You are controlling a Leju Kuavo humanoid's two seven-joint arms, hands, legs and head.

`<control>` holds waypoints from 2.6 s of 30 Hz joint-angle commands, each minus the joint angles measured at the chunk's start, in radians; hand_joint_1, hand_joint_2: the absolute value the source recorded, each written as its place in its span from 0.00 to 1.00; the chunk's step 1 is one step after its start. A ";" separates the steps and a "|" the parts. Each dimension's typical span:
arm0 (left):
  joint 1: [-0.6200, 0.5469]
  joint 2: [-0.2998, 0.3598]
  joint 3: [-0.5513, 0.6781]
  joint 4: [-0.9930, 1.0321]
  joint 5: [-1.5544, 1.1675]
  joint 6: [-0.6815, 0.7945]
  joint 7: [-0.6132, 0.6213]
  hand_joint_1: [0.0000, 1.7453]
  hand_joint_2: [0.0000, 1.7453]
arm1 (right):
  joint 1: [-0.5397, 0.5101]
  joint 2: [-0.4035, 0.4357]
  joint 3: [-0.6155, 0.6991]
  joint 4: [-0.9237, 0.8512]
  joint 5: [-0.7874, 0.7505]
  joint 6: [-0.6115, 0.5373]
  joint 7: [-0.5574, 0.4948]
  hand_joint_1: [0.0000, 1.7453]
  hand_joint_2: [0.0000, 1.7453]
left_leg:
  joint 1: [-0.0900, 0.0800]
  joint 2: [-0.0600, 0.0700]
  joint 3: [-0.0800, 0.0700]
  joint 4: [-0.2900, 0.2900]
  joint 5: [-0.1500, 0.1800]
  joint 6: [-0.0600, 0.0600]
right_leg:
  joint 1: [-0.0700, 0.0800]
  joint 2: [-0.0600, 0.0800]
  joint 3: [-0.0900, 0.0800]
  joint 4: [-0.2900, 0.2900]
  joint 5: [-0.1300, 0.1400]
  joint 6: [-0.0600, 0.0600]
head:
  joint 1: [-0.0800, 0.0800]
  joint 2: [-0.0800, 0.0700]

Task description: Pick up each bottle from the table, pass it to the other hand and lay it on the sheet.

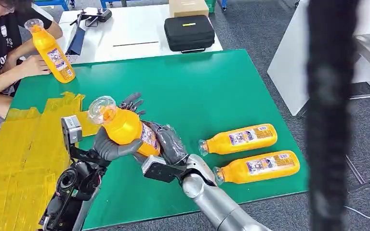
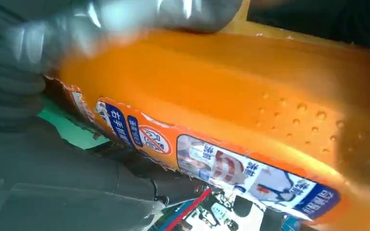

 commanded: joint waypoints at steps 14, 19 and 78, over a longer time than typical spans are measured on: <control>-0.031 -0.007 0.016 0.001 0.016 0.061 -0.025 1.00 1.00 | 0.082 -0.070 0.030 -0.273 -0.027 0.022 -0.006 0.01 1.00 | 0.001 -0.001 0.004 0.002 -0.003 -0.003 | 0.001 -0.003 0.005 0.001 -0.003 0.000 | 0.000 0.000; -0.026 0.001 0.036 -0.015 -0.029 0.107 -0.032 1.00 1.00 | 0.107 -0.096 0.024 -0.358 -0.026 0.018 -0.001 0.00 1.00 | 0.001 0.000 0.003 0.001 -0.003 -0.003 | 0.001 -0.001 0.004 0.000 -0.002 -0.001 | 0.000 0.000; -0.215 0.082 0.135 0.619 -1.797 0.672 0.482 0.00 0.00 | 0.378 -0.212 -0.357 -0.761 0.542 -0.169 0.282 0.00 1.00 | 0.001 0.003 0.003 0.001 -0.003 -0.003 | 0.001 0.000 0.004 0.000 -0.003 0.000 | 0.000 0.000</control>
